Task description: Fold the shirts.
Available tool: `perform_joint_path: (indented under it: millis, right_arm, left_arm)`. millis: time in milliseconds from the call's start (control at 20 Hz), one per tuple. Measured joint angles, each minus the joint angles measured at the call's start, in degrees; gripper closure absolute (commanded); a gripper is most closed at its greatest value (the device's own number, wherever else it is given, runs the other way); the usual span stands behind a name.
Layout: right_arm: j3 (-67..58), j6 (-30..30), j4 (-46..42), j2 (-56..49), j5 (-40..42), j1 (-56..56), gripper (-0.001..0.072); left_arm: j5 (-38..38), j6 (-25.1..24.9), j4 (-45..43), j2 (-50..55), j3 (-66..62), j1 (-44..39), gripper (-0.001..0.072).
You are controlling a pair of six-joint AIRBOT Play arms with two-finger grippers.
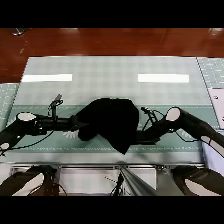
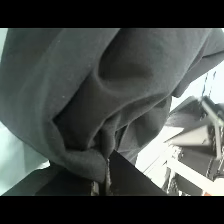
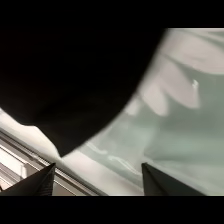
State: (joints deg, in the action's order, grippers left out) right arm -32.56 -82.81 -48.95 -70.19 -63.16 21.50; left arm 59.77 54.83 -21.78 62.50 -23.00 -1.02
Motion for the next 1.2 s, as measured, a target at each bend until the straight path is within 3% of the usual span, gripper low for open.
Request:
perform_joint_path:
  millis: [150,200,250,300,350,600,950,1050,1200]
  right_arm:
    - [0.4,-0.5,6.3,-1.7,7.1,5.1,0.0096]
    - [0.3,-0.3,8.6,-2.4,9.5,6.3,0.0142]
    - [0.0,0.0,10.3,-3.0,12.1,7.1,0.0349]
    - [-0.7,0.5,11.3,-3.5,15.1,7.6,0.0644]
    - [-1.7,1.1,11.1,-3.9,17.0,7.7,0.0693]
    - [-19.1,5.2,13.0,-2.4,12.5,0.2,0.0695]
    - [-72.3,0.4,-0.7,1.0,-2.0,-12.9,0.0695]
    - [-83.1,-0.2,-4.0,3.4,-4.5,-14.1,0.0695]
    - [-88.7,-0.3,-9.3,10.4,-6.3,-14.8,0.0695]
  left_arm:
    - [-0.1,0.0,1.0,0.0,-0.1,0.0,0.0682]
    - [-0.1,-0.1,1.3,0.0,-0.2,0.0,0.0682]
    - [-0.3,-0.1,1.7,0.0,-0.2,0.0,0.0682]
    - [-0.3,-0.2,1.9,0.0,-0.3,0.0,0.0682]
    - [-0.3,-0.2,2.1,0.0,-0.6,0.0,0.0682]
    - [3.9,-1.0,7.3,-1.5,-11.9,2.1,0.0683]
    - [2.4,0.1,16.3,-4.2,-54.7,4.6,0.0683]
    - [1.6,2.4,13.7,-4.7,-68.1,4.8,0.0683]
    - [1.8,8.4,2.1,-7.0,-83.3,4.9,0.0683]
